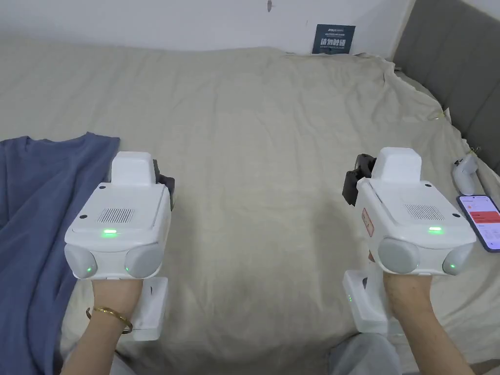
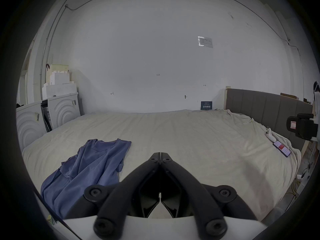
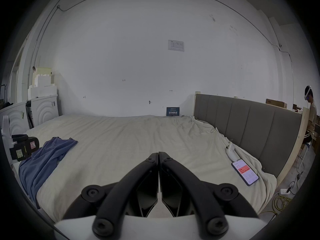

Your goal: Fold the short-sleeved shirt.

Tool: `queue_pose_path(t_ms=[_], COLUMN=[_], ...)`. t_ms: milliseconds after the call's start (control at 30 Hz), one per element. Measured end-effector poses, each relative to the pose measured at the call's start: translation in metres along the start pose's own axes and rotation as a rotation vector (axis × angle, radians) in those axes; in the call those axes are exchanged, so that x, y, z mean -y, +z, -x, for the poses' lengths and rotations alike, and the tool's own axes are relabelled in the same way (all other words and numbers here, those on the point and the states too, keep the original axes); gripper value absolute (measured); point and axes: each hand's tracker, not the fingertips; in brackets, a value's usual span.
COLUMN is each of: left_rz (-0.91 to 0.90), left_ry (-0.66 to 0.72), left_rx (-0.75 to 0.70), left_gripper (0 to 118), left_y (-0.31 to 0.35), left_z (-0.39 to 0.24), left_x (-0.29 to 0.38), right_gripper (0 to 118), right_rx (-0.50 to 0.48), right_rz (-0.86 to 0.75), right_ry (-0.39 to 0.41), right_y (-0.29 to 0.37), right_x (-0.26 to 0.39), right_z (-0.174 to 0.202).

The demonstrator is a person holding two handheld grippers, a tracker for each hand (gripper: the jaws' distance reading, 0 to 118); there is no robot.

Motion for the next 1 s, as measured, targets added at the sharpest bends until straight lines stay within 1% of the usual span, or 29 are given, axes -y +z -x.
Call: queue_pose_path(t_ms=[867, 933, 967, 1000], left_rz=[0.004, 0.01, 0.017, 0.03], left_ry=[-0.002, -0.01, -0.033, -0.114], left_rx=[0.008, 0.007, 0.002, -0.014], left_gripper=[0, 0, 0, 0], left_y=[-0.0014, -0.0016, -0.002, -0.0037], left_z=[-0.0031, -0.0034, -0.0045, -0.0071], left_x=[0.0027, 0.0034, 0.0035, 0.0031], right_gripper=[0, 0, 0, 0], right_rx=[-0.005, 0.004, 0.013, 0.032], right_rz=[0.014, 0.018, 0.027, 0.039], right_ry=[-0.022, -0.012, 0.017, 0.081], right_y=[-0.0038, -0.0043, -0.0047, -0.0062], right_x=[0.0048, 0.0056, 0.005, 0.0035], right_z=[0.0008, 0.0014, 0.0025, 0.0044])
